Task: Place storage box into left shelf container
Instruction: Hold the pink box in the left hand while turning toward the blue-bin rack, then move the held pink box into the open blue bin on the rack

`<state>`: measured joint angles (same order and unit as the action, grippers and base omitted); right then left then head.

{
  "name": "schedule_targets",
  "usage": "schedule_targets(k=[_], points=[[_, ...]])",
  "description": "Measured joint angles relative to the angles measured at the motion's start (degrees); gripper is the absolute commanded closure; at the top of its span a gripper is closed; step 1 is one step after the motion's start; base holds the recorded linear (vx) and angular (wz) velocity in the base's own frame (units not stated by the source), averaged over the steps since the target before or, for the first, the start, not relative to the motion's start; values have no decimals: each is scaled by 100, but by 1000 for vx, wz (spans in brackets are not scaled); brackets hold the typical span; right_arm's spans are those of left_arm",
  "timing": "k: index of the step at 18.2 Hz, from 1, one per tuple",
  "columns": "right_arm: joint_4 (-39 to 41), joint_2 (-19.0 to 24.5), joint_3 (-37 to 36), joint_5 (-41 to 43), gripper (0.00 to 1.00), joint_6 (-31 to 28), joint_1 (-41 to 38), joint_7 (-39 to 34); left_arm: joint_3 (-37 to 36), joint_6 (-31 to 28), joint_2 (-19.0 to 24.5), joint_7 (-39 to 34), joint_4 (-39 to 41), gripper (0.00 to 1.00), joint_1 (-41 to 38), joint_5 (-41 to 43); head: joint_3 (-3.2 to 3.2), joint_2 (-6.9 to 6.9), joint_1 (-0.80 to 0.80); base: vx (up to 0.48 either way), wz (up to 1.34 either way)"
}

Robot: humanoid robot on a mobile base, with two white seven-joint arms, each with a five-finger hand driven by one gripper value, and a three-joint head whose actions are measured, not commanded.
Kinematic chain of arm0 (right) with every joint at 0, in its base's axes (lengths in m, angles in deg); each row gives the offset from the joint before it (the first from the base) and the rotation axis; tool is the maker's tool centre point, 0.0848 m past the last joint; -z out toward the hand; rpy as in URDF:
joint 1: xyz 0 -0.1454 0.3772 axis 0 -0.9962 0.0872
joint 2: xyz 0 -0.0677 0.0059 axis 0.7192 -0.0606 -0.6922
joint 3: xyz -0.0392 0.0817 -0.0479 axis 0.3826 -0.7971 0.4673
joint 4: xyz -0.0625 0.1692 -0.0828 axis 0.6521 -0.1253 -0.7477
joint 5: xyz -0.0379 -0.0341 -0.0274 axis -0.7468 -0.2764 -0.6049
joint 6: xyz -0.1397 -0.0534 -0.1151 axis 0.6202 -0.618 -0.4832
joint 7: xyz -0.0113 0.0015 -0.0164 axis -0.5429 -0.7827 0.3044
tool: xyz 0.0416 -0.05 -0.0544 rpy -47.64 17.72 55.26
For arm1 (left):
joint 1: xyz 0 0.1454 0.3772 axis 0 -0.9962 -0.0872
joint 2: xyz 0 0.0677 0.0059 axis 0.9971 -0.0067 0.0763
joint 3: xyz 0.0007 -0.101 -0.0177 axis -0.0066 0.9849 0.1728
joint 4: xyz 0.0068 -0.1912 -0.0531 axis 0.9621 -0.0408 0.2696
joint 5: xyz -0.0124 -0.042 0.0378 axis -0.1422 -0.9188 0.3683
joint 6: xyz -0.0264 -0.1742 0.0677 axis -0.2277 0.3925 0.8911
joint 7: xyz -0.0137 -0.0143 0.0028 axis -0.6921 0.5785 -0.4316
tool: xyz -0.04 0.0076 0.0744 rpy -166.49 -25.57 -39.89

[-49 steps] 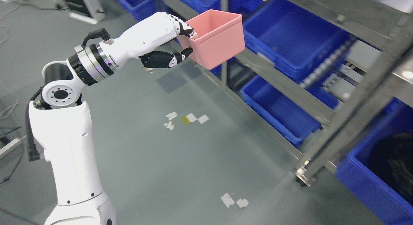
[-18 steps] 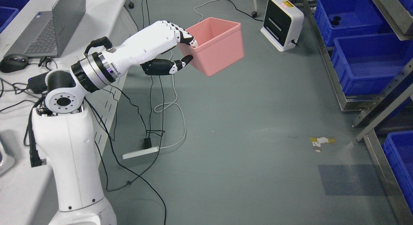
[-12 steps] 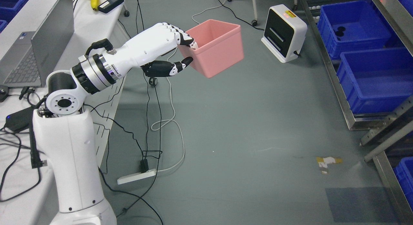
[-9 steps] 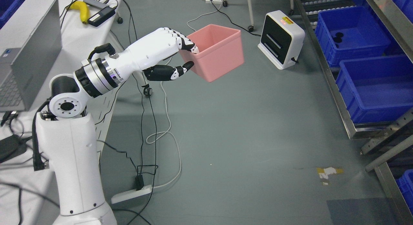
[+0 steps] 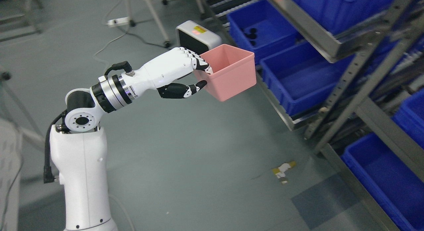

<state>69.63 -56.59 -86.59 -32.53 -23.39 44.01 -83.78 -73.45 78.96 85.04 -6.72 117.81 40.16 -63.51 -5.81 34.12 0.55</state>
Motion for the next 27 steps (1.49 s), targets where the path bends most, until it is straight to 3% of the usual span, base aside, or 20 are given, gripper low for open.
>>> schedule_targets(k=[10, 19, 27], points=[[0, 0, 0, 0, 0, 0, -1, 16, -396, 158, 0, -12, -11, 97, -594, -8, 0, 0, 0, 263, -1090], [0, 0, 0, 0, 0, 0, -1, 16, -1166, 223, 0, -181, -7, 97, -1373, 17, 0, 0, 0, 156, -549], [0, 0, 0, 0, 0, 0, -1, 16, -774, 228, 0, -235, -170, 97, -1110, 695, 0, 0, 0, 80, -110]])
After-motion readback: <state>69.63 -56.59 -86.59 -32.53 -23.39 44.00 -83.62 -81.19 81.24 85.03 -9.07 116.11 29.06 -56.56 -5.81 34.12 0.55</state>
